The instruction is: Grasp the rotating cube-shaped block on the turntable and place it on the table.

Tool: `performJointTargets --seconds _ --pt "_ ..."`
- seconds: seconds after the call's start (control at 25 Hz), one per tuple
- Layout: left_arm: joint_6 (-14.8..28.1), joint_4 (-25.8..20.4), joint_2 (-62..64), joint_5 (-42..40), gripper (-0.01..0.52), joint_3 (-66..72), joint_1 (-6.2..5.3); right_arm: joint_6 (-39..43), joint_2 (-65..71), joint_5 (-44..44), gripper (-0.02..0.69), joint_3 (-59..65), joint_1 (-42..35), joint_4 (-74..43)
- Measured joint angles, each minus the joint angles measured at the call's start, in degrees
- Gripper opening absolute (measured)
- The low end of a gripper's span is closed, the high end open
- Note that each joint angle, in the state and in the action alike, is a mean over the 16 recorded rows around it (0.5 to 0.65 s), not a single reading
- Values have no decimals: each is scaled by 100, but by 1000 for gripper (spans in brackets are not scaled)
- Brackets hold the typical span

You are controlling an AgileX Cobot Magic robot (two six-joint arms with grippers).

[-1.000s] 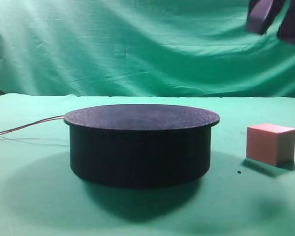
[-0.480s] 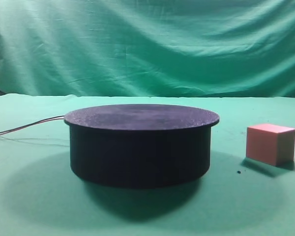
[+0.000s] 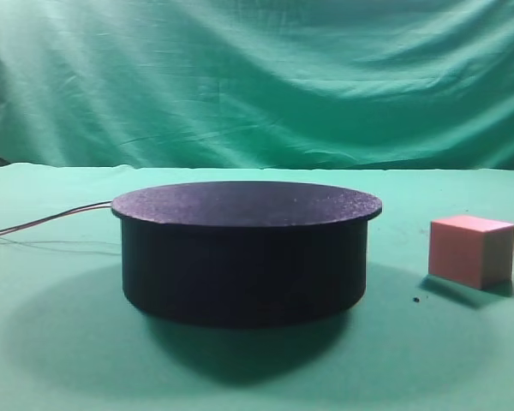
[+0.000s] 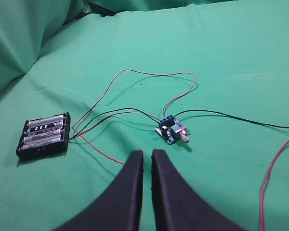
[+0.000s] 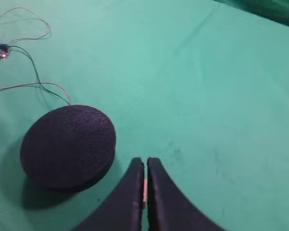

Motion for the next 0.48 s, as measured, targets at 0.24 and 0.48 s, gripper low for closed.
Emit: performJointTargets --seconds 0.24,0.48 --pt "0 0 0 0 0 0 0 -10 -1005 -623 0 1048 -841 -90" --pt "0 0 0 0 0 0 0 0 -2180 -1126 0 2224 -1602 -44"
